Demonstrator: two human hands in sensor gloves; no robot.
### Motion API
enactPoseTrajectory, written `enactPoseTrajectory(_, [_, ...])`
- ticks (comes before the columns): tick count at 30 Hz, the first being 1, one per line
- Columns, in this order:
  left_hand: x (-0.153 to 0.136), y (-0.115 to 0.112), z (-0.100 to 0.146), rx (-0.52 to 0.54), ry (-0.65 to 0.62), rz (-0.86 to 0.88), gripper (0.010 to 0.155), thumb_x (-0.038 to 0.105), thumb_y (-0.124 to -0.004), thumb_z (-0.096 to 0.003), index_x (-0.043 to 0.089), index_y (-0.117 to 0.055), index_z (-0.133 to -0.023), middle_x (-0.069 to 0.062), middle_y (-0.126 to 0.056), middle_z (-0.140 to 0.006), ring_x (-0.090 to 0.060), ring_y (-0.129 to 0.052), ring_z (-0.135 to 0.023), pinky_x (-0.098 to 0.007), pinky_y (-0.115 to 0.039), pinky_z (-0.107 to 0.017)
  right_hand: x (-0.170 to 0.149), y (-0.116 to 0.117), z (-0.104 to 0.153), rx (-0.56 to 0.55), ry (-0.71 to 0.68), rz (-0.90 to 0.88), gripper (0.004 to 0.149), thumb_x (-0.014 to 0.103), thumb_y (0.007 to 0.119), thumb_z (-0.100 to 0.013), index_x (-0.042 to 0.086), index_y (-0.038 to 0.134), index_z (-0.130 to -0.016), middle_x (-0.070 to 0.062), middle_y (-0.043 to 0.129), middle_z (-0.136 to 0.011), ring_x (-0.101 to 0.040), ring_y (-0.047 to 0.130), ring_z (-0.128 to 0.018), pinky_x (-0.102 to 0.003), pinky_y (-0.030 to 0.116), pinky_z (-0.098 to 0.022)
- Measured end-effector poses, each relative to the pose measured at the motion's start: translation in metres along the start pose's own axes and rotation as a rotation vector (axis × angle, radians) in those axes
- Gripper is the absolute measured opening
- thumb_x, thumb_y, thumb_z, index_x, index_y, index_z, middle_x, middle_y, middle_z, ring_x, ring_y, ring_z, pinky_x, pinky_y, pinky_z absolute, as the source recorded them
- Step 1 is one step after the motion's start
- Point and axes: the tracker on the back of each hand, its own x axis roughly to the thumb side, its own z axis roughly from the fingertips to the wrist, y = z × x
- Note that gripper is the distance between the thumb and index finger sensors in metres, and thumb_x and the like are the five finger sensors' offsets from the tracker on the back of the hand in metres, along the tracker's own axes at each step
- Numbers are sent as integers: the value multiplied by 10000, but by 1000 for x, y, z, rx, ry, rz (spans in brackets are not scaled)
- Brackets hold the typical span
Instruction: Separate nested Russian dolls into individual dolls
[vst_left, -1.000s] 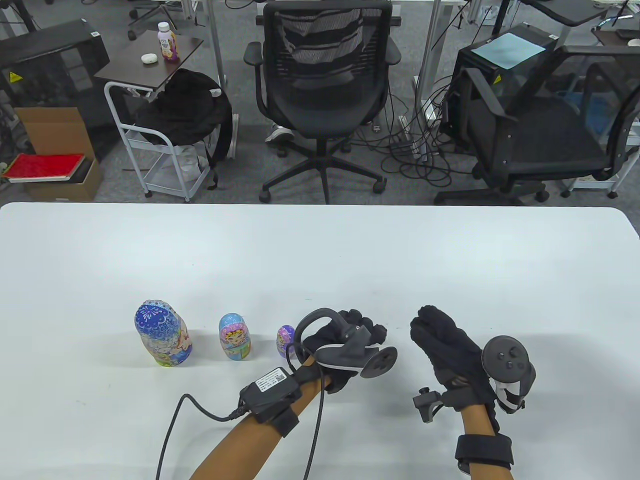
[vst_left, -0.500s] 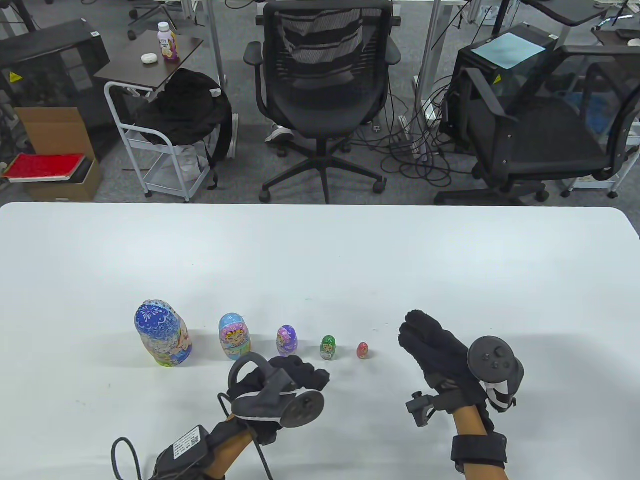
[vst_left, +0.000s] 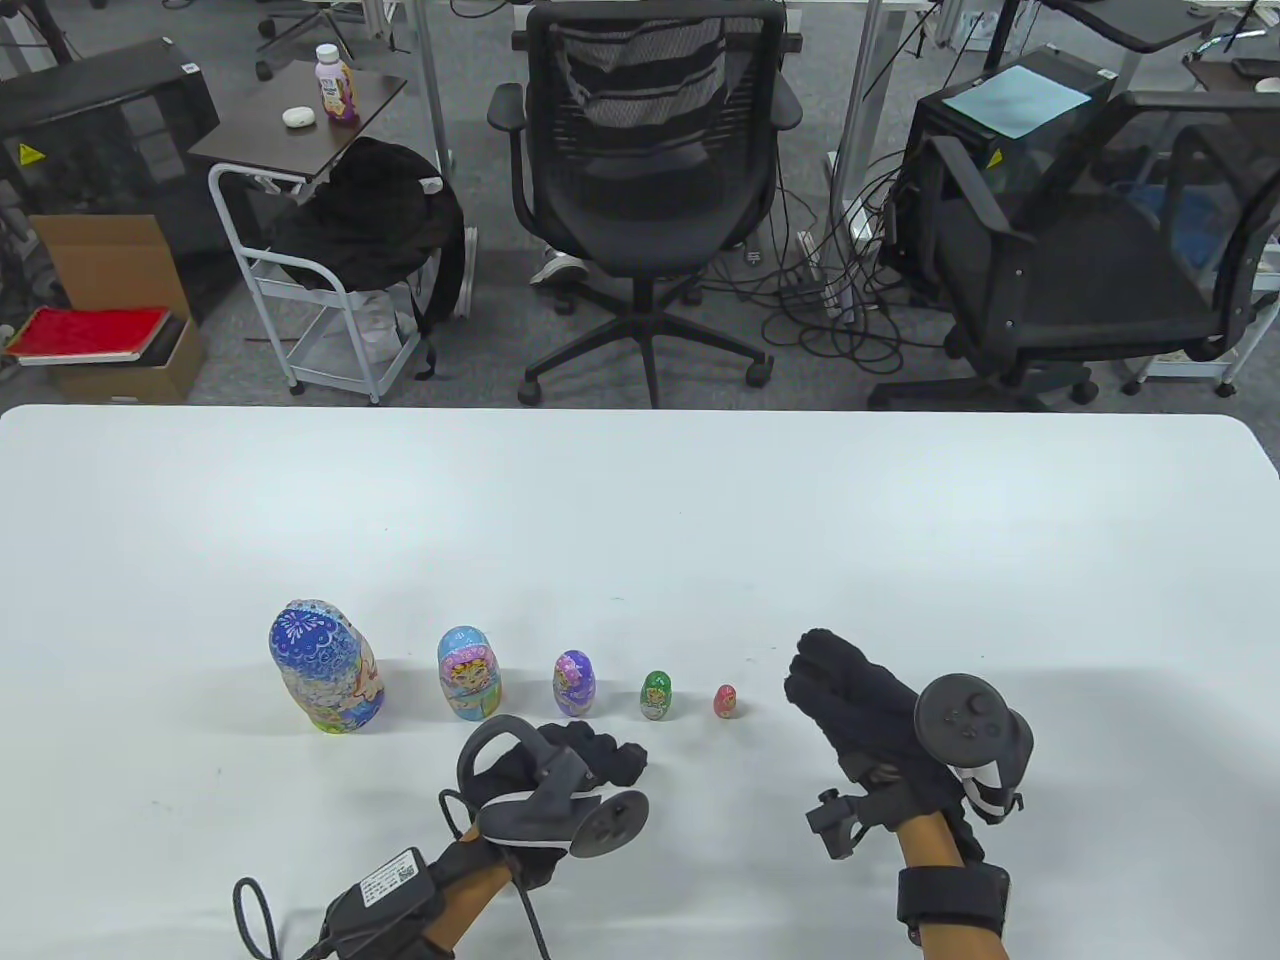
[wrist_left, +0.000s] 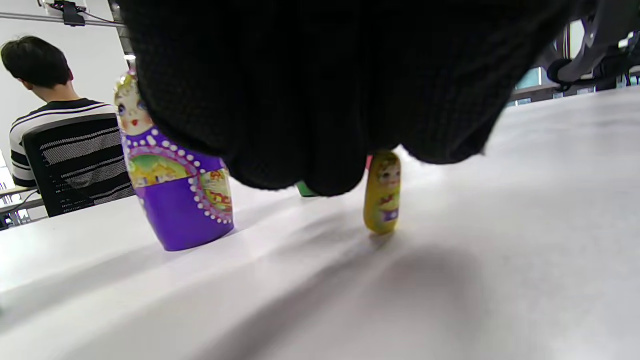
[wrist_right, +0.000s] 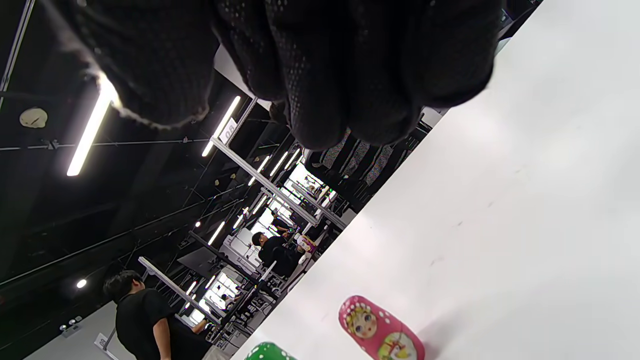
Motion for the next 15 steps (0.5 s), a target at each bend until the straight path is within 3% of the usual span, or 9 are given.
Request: enactPoseTrajectory(15, [-1, -10, -5, -9, 37, 55, 413, 411, -894, -476, 266, -865, -861, 33, -1033, -737, -187, -1069, -616, -335, -930, -476, 4, -2, 1, -1, -24, -21, 645, 438, 871, -447, 77, 757, -969, -219, 974, -810, -432, 937, -732, -526, 796, -542])
